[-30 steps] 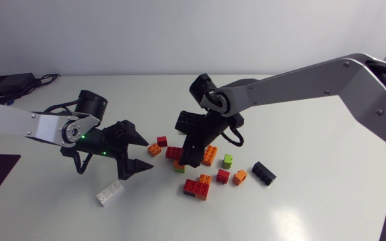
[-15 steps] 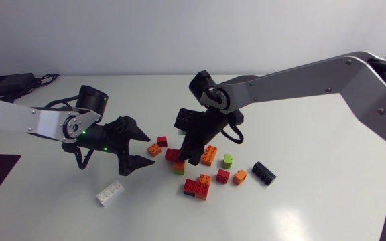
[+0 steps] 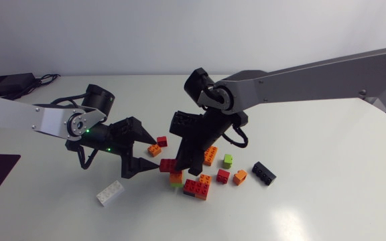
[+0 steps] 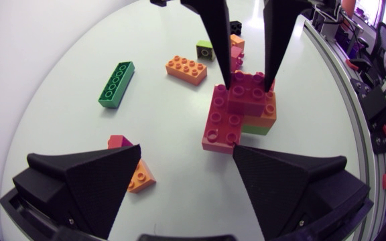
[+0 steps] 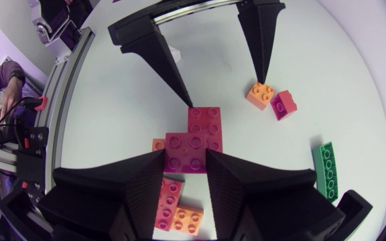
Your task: Disassemble duplo
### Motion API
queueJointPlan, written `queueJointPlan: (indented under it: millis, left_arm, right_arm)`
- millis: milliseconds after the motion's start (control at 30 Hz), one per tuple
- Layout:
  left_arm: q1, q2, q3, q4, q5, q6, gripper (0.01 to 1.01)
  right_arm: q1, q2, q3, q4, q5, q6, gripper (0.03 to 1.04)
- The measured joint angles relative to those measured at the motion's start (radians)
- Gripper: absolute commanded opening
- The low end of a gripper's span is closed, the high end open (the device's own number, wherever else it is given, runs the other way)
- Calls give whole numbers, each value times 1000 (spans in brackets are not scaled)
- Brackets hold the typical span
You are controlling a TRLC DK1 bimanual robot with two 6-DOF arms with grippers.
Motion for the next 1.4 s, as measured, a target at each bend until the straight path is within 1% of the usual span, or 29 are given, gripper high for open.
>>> queueJointPlan:
  millis: [200,300,433,633,1133,1267,1400]
  left_arm:
    - [-12,0,5,-24,24,2,959]
    - [-18,-1,14,-38,58,-9,959]
    - [-27,-8,19,-44,70,-24,959]
    - [-43,-8,19,-44,73,-24,959]
    - [-43,-7,-6,-25,84,-19,959]
    - [-44,-4,-12,-2,93,-20,959]
    - [-63,13,-50,12,61,-15,959]
  right_arm:
    - [19,-33,-37,-8,-1,0,169]
    - [41,-34,-72,30,0,0,169]
    - [64,-34,-101,48,2,0,170]
    - [64,-35,-101,62,3,0,169]
    - [49,-71,-82,58,9,12,170]
    - [44,-90,-82,58,4,31,170]
    - [21,-128,-54,63,-15,48,169]
